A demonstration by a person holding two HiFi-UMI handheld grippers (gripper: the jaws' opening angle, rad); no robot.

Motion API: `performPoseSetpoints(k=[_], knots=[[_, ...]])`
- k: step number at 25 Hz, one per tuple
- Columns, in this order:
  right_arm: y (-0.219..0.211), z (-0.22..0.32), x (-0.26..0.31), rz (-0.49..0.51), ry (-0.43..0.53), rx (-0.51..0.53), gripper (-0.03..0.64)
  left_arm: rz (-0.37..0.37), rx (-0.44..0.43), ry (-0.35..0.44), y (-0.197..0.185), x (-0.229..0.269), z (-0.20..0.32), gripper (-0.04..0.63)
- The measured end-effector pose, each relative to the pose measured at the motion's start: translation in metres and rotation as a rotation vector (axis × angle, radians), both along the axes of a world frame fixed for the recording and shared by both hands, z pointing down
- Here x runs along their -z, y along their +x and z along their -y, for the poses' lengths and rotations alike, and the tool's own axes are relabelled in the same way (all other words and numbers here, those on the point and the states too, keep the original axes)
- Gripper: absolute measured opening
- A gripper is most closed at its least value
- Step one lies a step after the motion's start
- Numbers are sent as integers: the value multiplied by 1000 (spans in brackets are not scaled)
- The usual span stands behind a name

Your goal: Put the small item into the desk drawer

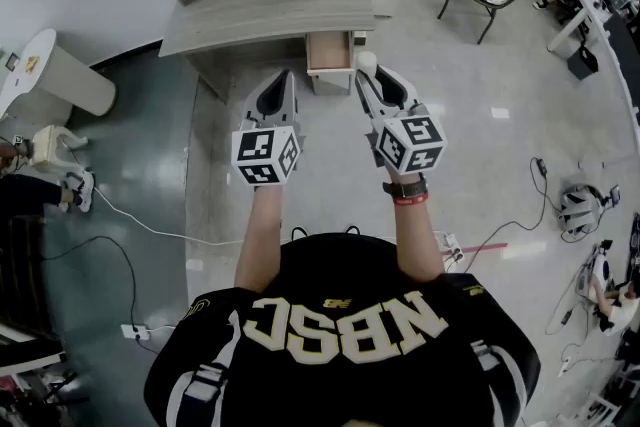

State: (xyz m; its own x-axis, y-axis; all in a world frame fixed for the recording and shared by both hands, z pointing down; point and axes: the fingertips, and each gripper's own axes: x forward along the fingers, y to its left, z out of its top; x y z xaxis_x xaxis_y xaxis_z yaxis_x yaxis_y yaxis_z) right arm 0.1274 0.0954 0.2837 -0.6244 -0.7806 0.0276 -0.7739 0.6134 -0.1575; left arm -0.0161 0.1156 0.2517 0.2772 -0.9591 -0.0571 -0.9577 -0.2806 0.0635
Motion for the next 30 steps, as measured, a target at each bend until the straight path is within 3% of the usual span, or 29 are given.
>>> performPoseSetpoints(k=[6,14,19,30], knots=[[11,-13,-21,-39,-60,-51,127,-18,1,4,10,-1,-20,12],[13,-22,-54,-9,-144,-23,129,-29,-30,-83,33,-45,-13,12],[5,14,-65,-28,-164,-71,129,-41,-49,-89,17,-56,22,12],[-48,133,-25,2,-103,-72,130,-48,-100,-16,-31,-30,140,12]])
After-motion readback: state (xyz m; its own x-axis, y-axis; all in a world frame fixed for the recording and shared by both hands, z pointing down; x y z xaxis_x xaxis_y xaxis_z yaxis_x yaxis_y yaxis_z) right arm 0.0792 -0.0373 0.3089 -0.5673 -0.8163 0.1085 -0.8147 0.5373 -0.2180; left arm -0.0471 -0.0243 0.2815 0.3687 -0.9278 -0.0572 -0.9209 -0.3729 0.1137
